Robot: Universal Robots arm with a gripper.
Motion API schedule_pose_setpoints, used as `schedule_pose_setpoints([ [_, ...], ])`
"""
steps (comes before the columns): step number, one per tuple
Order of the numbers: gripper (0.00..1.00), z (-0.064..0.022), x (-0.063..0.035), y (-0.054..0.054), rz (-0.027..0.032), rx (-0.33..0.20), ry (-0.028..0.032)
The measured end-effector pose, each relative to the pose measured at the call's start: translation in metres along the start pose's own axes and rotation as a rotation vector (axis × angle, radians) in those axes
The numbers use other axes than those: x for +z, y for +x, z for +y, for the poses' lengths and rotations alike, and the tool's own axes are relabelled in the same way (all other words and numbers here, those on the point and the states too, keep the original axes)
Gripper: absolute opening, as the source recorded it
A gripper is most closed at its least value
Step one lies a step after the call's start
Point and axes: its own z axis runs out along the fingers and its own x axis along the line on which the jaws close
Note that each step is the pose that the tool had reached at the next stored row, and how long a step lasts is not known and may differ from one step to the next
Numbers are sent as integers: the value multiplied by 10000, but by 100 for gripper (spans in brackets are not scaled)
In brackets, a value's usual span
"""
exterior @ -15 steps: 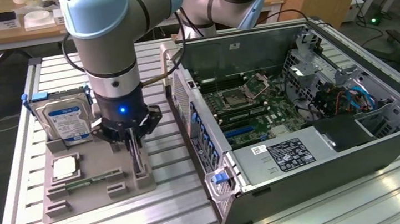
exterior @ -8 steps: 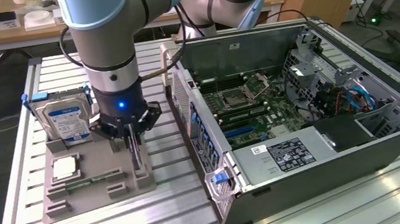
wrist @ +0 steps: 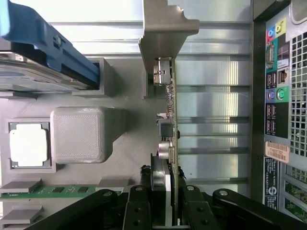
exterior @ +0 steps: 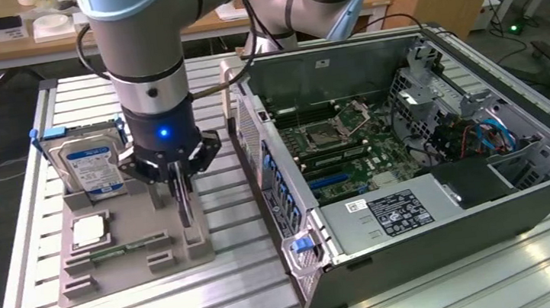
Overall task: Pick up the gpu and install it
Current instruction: 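Pick up the gpu and move the gpu toward the slot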
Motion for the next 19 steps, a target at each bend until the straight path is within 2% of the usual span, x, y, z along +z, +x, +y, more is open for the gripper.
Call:
schedule_pose_setpoints([
  [11, 28, 9, -227, -1, 0, 0, 0],
  [19, 28, 18, -444, -2, 0, 0, 0],
])
